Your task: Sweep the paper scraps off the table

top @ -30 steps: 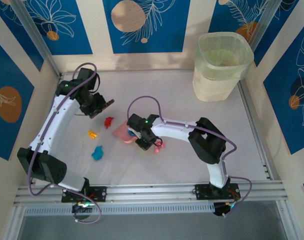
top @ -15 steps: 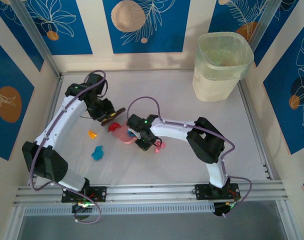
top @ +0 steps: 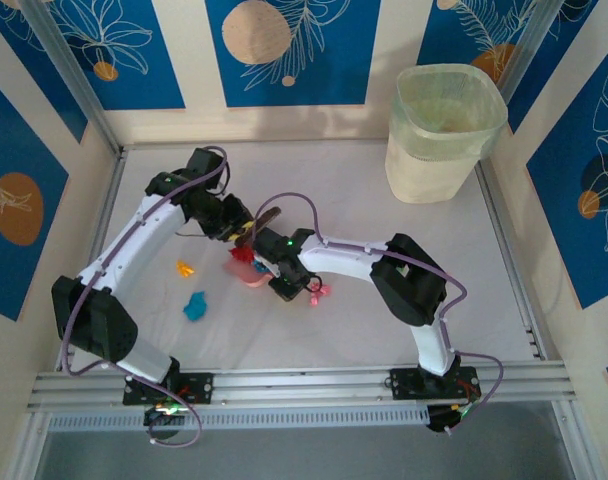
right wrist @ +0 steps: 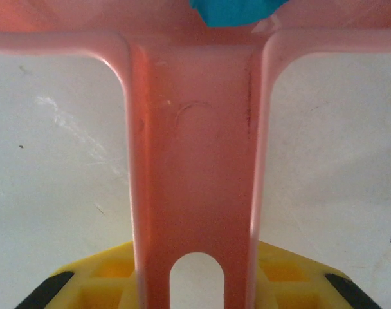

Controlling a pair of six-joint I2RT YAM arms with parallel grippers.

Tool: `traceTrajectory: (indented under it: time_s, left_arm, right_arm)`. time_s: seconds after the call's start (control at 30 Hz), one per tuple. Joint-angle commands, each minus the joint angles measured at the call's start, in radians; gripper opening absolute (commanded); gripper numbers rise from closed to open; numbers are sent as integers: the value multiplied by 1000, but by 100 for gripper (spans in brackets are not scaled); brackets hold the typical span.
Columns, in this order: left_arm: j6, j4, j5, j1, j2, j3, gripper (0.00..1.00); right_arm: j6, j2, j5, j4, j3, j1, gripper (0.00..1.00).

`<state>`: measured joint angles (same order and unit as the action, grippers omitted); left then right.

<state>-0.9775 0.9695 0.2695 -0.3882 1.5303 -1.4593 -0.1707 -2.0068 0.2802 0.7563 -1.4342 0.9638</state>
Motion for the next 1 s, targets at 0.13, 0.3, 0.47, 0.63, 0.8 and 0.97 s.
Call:
traceTrajectory:
  time_s: [0.13, 0.3, 0.47, 0.63, 0.8, 0.97]
  left_arm:
    - [-63, -53, 94, -17, 7, 1, 0]
    - [-59, -51, 78, -15, 12, -45, 0]
    - [-63, -79, 45, -11, 0, -97, 0]
    - [-56, -163, 7, 0, -36, -128, 0]
    - [-56, -255, -56, 30, -99, -130, 0]
    - [-27, -278, -180, 69, -177, -131, 0]
  right_arm:
    - [-48, 32, -19, -24, 19, -36, 0]
    - [-49, 56, 4, -36, 43, -52, 0]
    - [-61, 90, 27, -54, 68, -60, 0]
    - [-62, 128, 62, -60, 80, -62, 0]
    - [-60, 163, 71, -26, 58, -79, 0]
    - [-65, 183, 103, 76, -32, -126, 0]
